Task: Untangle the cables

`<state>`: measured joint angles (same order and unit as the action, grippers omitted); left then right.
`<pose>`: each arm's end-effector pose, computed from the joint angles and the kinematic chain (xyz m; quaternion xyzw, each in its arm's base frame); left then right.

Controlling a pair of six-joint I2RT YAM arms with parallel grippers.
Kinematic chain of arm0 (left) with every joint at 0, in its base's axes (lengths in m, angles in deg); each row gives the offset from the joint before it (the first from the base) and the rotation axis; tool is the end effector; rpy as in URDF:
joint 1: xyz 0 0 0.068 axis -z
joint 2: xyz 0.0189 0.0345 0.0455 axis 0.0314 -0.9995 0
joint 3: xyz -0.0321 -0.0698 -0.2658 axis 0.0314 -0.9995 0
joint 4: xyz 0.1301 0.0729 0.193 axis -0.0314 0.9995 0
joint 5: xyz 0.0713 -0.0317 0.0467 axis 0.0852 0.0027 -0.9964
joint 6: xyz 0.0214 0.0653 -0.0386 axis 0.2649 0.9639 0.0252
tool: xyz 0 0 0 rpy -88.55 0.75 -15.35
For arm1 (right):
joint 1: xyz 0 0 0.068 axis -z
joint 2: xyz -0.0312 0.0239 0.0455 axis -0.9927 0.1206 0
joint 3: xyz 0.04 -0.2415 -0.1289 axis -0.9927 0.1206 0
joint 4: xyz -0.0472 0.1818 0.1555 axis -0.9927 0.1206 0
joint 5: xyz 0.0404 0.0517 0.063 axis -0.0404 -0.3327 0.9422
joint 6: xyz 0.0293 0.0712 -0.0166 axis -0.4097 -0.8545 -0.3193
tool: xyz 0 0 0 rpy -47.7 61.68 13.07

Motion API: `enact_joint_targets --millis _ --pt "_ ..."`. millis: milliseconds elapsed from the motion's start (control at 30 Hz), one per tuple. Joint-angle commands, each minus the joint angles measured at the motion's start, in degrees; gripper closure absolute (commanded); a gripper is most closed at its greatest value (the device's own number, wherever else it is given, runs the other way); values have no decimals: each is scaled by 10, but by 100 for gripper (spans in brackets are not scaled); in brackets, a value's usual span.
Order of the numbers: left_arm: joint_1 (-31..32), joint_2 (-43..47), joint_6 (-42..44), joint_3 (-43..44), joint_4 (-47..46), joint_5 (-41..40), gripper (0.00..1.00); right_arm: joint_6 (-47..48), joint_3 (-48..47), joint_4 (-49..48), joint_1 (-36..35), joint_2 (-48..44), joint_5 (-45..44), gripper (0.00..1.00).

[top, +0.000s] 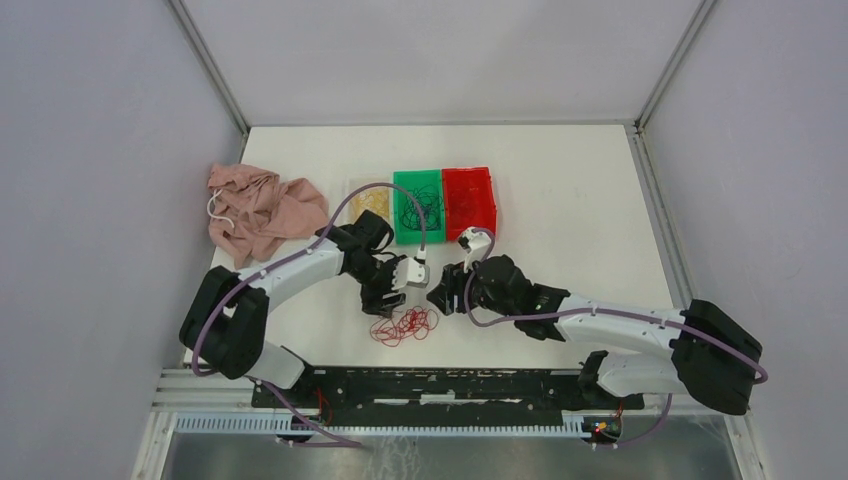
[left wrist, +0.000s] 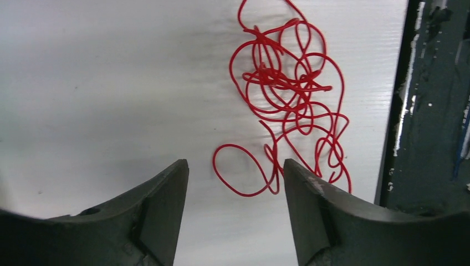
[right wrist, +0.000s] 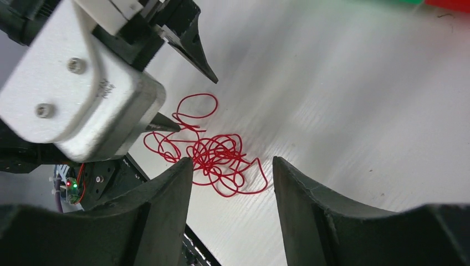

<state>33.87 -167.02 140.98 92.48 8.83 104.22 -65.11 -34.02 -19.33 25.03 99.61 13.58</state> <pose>0.1858 -0.1581 0.1751 0.6876 0.6672 -0.2432 0.1512 0.1483 0.2284 0.2082 -0.1353 0.8400 0.3669 0.3760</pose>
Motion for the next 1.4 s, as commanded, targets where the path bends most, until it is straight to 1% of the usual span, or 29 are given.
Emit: enact_joint_targets --millis 0,67,167,200,267,333,400,433,500,533,667,800,933,1067,1233,1367 --pt "4 9 -23 -16 -77 -23 34 3 -12 -9 -2 -36 -33 40" --pt "4 11 -30 -23 -88 -25 40 -3 -4 -11 -2 -48 -49 42" --pt "8 16 -38 -33 -88 -19 47 -15 6 -9 -2 -70 -79 46" --pt "9 20 -42 -37 -88 -18 51 -18 10 -5 -1 -79 -92 47" --pt "11 34 -58 -45 -93 -18 62 -23 17 0 -1 -99 -114 50" --pt "11 50 -70 -42 -88 -19 77 -31 24 9 0 -120 -138 51" --pt "12 64 -76 -10 -56 -20 94 -37 34 10 3 -140 -154 52" --pt "11 74 -79 13 -41 -22 97 -39 38 7 5 -148 -154 52" --pt "11 96 -75 65 -3 -30 97 -38 41 0 9 -158 -148 51" --pt "12 105 -70 97 14 -36 97 -35 41 -4 11 -161 -141 49" --pt "12 126 -71 218 70 -41 97 3 26 -44 16 -164 -97 34" --pt "14 144 -92 303 92 -12 97 60 -5 -83 17 -152 -33 27" --pt "21 163 -111 346 91 32 97 105 -50 -99 16 -130 2 24" --pt "27 180 -129 368 75 57 97 136 -95 -113 17 -104 31 23" --pt "29 196 -140 369 44 73 97 143 -152 -120 17 -61 85 23" --pt "32 199 -148 381 28 81 97 132 -174 -137 17 -33 118 24"
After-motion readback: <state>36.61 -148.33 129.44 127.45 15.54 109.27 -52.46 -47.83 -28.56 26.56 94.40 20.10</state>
